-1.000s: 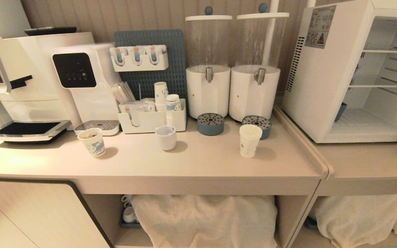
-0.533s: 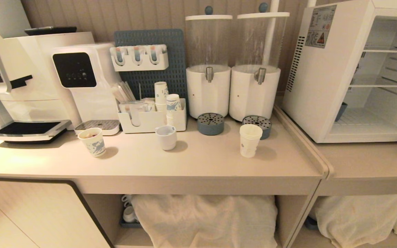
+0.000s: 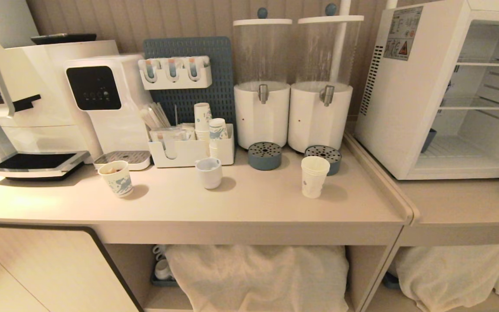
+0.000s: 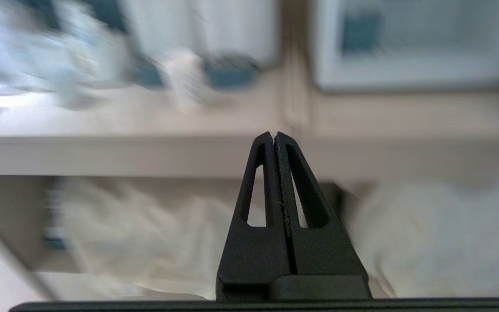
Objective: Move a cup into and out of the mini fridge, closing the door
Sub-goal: Put the paper cup in the freezer
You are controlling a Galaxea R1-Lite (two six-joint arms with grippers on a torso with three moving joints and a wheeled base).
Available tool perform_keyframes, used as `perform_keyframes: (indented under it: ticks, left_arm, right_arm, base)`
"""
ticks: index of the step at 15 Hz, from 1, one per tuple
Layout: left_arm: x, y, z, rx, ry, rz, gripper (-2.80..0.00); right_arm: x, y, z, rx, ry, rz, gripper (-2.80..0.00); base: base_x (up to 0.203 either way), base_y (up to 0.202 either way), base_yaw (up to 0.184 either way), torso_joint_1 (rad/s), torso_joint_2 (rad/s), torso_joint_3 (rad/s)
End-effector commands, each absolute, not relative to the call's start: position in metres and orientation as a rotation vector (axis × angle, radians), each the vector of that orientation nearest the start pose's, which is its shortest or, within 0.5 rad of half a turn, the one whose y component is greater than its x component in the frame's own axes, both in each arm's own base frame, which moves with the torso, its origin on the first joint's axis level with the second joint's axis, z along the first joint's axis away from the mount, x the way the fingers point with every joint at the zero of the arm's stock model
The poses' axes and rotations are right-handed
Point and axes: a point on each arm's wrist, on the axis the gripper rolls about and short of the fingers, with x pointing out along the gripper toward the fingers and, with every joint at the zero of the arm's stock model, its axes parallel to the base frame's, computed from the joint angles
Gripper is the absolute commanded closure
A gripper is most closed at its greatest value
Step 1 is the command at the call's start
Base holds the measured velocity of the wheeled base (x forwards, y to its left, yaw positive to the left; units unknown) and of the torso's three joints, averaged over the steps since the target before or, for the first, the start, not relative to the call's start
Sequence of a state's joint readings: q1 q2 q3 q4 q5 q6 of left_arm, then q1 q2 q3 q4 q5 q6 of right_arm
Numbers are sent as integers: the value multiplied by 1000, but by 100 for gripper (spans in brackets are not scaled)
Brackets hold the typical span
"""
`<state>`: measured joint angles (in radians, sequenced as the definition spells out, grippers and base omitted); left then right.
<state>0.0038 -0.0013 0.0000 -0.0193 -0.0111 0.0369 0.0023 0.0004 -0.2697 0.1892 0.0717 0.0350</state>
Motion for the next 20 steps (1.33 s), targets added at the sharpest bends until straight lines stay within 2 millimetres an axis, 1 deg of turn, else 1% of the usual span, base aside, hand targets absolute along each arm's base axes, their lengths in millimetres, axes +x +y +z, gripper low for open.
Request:
perform_keyframes:
  ticks: [1, 2, 5, 7, 8, 10, 11, 12, 13, 14, 16, 18, 19, 20]
  left_arm:
    - [-22, 0, 76, 37, -15, -6, 0]
    - [-22, 0, 76, 37, -15, -6, 0]
    - [-22, 0, 76, 42, -15, -7, 0]
    - [-22, 0, 76, 43, -16, -10, 0]
    - [-22, 0, 76, 43, -16, -13, 0]
    - [-22, 0, 76, 42, -16, -12, 0]
    - [-22, 0, 76, 43, -16, -12, 0]
    - [-22, 0, 76, 43, -16, -12, 0]
    - [-22, -1, 76, 46, -16, -13, 0]
    - [-22, -1, 76, 48, -14, -14, 0]
    - [-22, -1, 76, 48, -16, -13, 0]
    - [-22, -1, 76, 48, -14, -14, 0]
    - [-22, -1, 76, 48, -14, -13, 0]
    - [-22, 0, 76, 48, -14, -15, 0]
  right_arm:
    - [-81, 3, 167, 32, -131, 134, 0]
    - [-85, 2, 183, 38, -129, 115, 0]
    - [-69, -1, 242, 66, -131, 25, 0]
    - [-61, -4, 282, 80, -167, 49, 0]
    - [-59, -7, 296, 89, -173, 102, 0]
    - [-49, -16, 319, 109, -139, 252, 0]
    - [-43, -19, 325, 114, -117, 301, 0]
    - [-36, -22, 328, 114, -93, 336, 0]
    - [-24, -20, 332, 107, -59, 342, 0]
    - [-17, -16, 340, 103, -45, 341, 0]
    - [-17, -17, 371, 120, -81, 326, 0]
    - [-28, -25, 405, 136, -113, 338, 0]
    - [-28, -26, 420, 142, -116, 336, 0]
    - [-24, -24, 435, 150, -120, 306, 0]
  base:
    - [0, 0, 0, 0, 0, 0]
    - [0, 0, 0, 0, 0, 0]
    - [0, 0, 0, 0, 0, 0]
    - [0, 0, 0, 0, 0, 0]
    - [0, 0, 0, 0, 0, 0]
    - [0, 0, 0, 0, 0, 0]
    - [0, 0, 0, 0, 0, 0]
    - [0, 0, 0, 0, 0, 0]
    - [0, 0, 0, 0, 0, 0]
    - [0, 0, 0, 0, 0, 0]
    - [0, 0, 0, 0, 0, 0]
    - [0, 0, 0, 0, 0, 0]
    - [0, 0, 0, 0, 0, 0]
    - [0, 0, 0, 0, 0, 0]
